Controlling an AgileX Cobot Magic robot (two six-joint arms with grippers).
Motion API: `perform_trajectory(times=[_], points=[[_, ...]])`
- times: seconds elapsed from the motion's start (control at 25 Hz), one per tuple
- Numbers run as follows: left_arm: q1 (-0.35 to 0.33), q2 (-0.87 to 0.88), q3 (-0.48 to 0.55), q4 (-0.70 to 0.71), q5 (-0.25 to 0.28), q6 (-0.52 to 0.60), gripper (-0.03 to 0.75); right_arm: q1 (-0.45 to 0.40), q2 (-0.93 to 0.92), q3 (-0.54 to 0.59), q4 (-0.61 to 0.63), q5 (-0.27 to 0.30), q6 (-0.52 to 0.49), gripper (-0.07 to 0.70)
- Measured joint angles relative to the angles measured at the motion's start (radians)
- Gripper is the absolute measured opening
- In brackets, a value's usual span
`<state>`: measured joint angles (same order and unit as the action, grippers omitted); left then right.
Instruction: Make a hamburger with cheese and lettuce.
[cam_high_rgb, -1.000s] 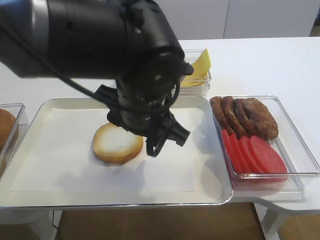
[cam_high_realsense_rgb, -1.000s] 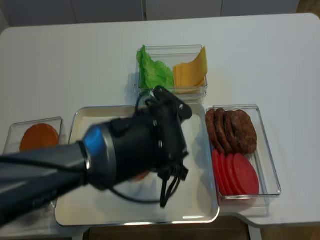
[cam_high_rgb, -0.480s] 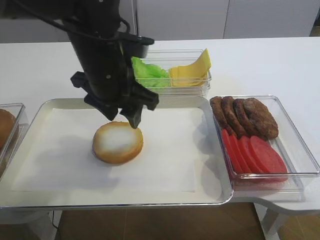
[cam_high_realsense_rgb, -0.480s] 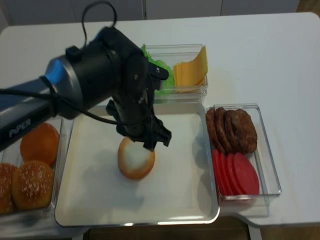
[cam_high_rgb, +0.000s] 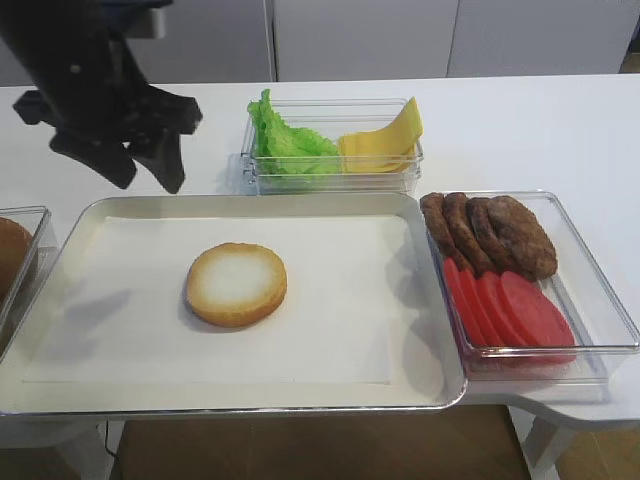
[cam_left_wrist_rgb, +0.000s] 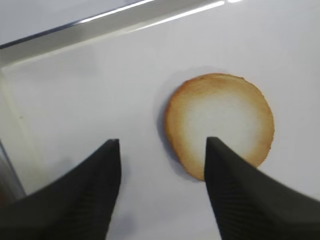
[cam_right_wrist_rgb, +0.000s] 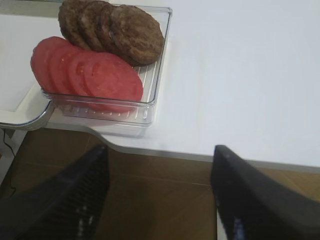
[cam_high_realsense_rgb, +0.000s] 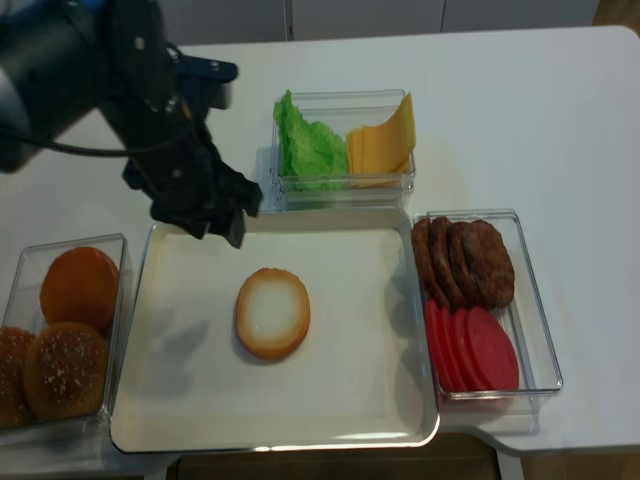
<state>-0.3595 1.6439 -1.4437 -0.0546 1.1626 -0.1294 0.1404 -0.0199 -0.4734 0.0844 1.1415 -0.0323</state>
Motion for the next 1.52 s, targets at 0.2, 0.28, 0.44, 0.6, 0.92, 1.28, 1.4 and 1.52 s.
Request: perform_trajectory(times=[0.2, 0.28, 0.44, 0.6, 0.92, 1.28, 1.4, 1.52], points=[[0.098, -0.046, 0.0, -0.002, 0.052, 0.029, 0.397, 0.0, 0.0, 0.0, 0.0, 0.0, 0.0, 0.478], [0.135, -0.06, 0.0, -0.002, 0.062, 0.031, 0.397, 0.0, 0.0, 0.0, 0.0, 0.0, 0.0, 0.478], [0.187, -0.121, 0.035, -0.002, 0.068, 0.045, 0.397, 0.0, 0.0, 0.0, 0.0, 0.0, 0.0, 0.478], [0.217, -0.195, 0.092, 0.032, 0.071, 0.046, 0.397, 0.0, 0.0, 0.0, 0.0, 0.0, -0.002, 0.478], [0.246, -0.392, 0.264, 0.085, 0.073, 0.047, 0.397, 0.0, 0.0, 0.0, 0.0, 0.0, -0.002, 0.478], [0.259, -0.689, 0.432, 0.085, 0.082, 0.039, 0.397, 0.0, 0.0, 0.0, 0.0, 0.0, -0.002, 0.478], [0.259, -0.788, 0.474, 0.09, 0.09, 0.035, 0.397, 0.0, 0.0, 0.0, 0.0, 0.0, -0.002, 0.478], [0.259, -0.892, 0.501, 0.102, 0.092, 0.021, 0.397, 0.0, 0.0, 0.0, 0.0, 0.0, -0.002, 0.478]])
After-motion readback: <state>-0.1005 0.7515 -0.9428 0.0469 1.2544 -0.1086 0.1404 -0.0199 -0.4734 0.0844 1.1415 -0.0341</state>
